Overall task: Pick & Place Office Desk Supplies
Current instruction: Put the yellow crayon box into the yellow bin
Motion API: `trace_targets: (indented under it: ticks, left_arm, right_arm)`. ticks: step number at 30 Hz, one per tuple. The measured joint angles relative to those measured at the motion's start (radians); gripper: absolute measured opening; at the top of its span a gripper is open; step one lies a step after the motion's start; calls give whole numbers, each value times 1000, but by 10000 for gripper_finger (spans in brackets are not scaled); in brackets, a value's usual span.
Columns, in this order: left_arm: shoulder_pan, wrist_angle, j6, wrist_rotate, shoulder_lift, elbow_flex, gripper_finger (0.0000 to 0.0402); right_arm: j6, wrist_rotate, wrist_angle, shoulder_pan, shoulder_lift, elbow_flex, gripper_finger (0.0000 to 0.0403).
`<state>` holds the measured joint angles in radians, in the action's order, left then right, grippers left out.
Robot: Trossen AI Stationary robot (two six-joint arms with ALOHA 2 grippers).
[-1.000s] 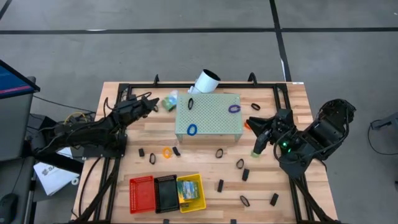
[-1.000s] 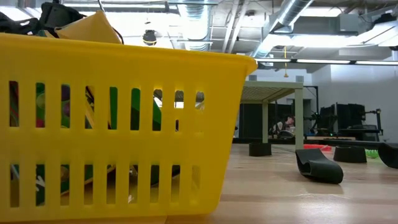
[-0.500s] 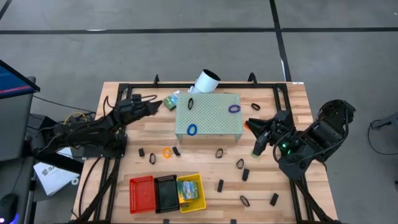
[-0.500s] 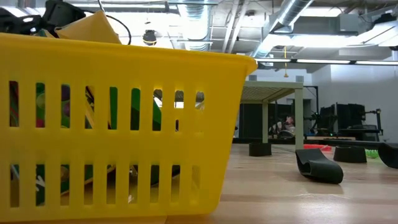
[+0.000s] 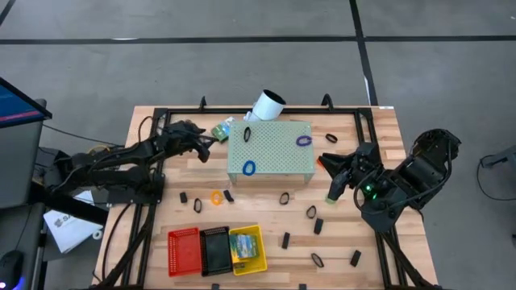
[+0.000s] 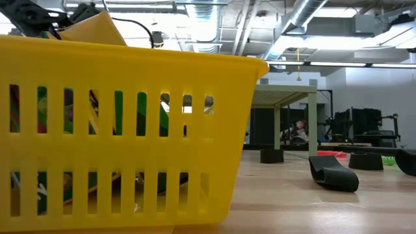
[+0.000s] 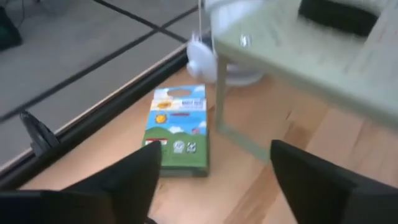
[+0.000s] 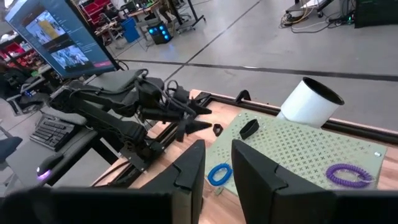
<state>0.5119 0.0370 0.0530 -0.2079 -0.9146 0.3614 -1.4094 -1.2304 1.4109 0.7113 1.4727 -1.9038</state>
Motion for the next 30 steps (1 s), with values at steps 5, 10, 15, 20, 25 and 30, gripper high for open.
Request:
trace_targets:
  ticks: [5, 10, 15, 20, 25, 30]
  left_arm:
    - [10, 68, -49, -29, -130, 0, 358]
    - [101, -3, 14, -22, -245, 69, 396]
    - [174, -178, 23, -5, -353, 251, 397]
    - [215, -393, 25, 134, -494, 430, 399]
    - [203, -532, -60, 145, -586, 562, 396]
    - [185, -498, -60, 107, -547, 611, 372]
  right_arm:
    - [-31, 1, 3, 0, 0, 0, 77]
    - [-58, 3, 1, 0, 0, 0, 77]
    - [-69, 3, -3, 0, 0, 0, 77]
    - [-69, 3, -3, 0, 0, 0, 77]
    - [-80, 3, -2, 0, 0, 0, 77]
    - [-93, 3, -2, 0, 0, -1, 77]
